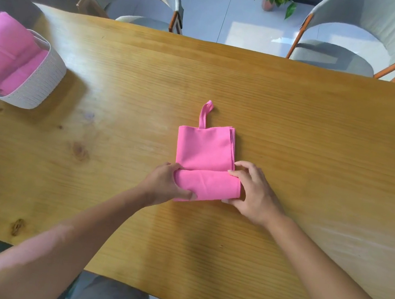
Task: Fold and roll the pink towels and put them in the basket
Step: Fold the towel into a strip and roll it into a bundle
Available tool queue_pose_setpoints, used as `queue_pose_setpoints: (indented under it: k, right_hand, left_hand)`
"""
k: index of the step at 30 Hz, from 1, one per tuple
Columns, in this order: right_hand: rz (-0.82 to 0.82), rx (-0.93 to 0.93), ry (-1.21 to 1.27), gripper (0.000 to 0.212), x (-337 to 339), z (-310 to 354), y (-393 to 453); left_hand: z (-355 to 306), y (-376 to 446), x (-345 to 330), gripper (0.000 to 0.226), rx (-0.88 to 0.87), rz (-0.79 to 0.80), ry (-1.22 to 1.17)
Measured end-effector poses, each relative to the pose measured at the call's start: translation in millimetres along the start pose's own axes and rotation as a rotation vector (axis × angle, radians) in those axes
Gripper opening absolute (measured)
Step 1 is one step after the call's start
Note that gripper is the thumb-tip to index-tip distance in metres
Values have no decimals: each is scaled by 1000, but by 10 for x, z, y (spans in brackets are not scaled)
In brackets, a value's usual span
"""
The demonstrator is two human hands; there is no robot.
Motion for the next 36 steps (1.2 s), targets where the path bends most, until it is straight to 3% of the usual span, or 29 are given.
queue_pose_setpoints:
  k: [4,12,15,18,21,24,26,29,32,36]
  right_hand:
    - [202,-135,121,64,-37,-90,221]
    - [286,-318,85,43,-52,-100,601]
    - [299,-388,-1,50,-111,-87,735]
    - [287,-466,-33,71,-147,-119,824]
    - [236,-541,18,73,-111,-137,885]
    - [177,-587,69,64,-44,-144,904]
    - [91,-556,68,64,36,-105,885]
    - [-85,-296,129,61,242,143,834]
    - [-24,9,-22,72,229,384,754]
    - [-13,62,-148,82,154,415,838]
  left_hand:
    - [94,-32,6,57,108,-47,-274]
    - [150,-134,172,74,263,-340,-362]
    - [-130,-37,386,46,126,-411,20]
    - [-747,77,340,31,-271,-407,710]
    - [-944,63,80,40,-503,-358,861]
    - [-775,90,-42,66,-456,-258,927]
    - [-671,130,-82,72,-416,-206,972]
    - [-625,253,-90,76,-378,-156,962]
    - [-573,438,13,86,-359,-102,933]
    - [-517,682,208,93,-381,-48,848]
Point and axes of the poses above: each hand's wrist, its own y-axis towards the middle knuckle, its own x-axis out of the back of the hand, z = x × y, the point moved 10 cm from there along y, towards the middle knuckle, and after that the axes turned 14 degrees about -x, right-handed, at the moved point
